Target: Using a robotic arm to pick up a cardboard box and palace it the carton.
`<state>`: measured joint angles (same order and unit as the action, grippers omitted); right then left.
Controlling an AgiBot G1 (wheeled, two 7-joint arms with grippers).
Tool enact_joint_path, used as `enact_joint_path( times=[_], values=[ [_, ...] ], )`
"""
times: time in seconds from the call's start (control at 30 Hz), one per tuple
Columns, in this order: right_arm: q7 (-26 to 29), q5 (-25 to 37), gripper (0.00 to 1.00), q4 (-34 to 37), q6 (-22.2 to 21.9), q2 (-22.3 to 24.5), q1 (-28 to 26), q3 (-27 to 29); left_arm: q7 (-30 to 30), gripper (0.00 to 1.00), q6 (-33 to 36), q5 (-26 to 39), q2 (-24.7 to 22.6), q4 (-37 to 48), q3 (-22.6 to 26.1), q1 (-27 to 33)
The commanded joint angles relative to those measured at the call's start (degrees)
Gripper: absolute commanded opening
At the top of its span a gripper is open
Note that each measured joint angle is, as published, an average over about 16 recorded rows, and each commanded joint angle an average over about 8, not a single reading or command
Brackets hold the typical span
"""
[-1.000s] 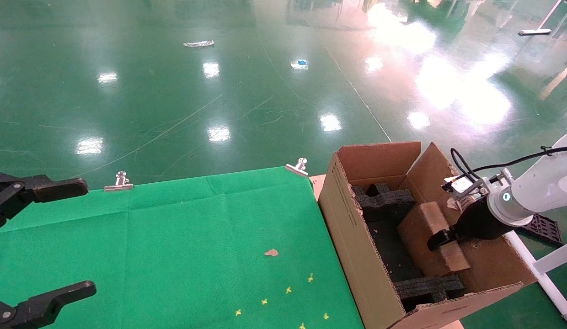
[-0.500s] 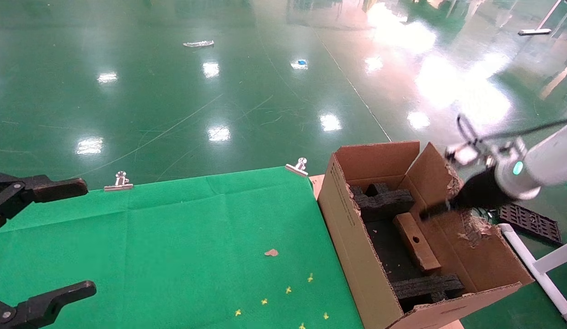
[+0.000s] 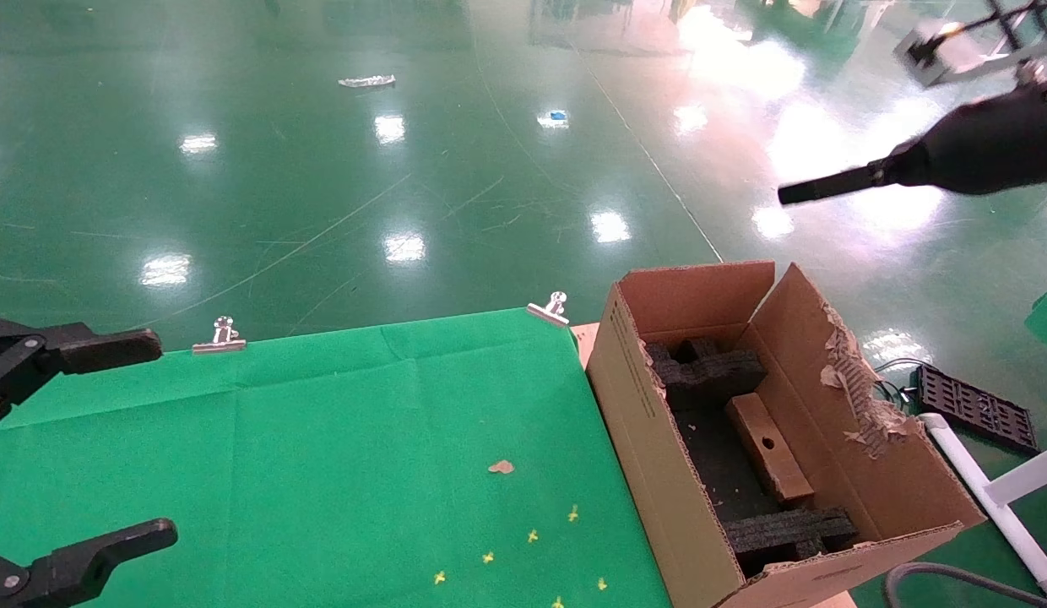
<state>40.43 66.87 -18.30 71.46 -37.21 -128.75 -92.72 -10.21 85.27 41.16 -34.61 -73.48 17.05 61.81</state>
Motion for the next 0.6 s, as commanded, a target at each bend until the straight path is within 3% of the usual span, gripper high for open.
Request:
enact_joint_path(
  times=[0.03,0.27,0.6],
  values=[
    [-0.74,-0.6,1.0,-2.24,0.14,1.48,-1.96,0.58,0.0,1.0,0.0,0.0,0.0,0.0,0.01,0.0],
    [-1.83,-1.45,1.0,-6.73,0.26,3.14,-1.08,3.24,0.02,1.0,-0.01,-0.02,0.01,0.03,0.02,0.0],
    [-6.3,-5.24,1.0,-14.53,2.5,2.98,9.89,15.04,0.04,1.0,0.0,-0.03,0.01,0.06,0.05,0.02]
  ],
)
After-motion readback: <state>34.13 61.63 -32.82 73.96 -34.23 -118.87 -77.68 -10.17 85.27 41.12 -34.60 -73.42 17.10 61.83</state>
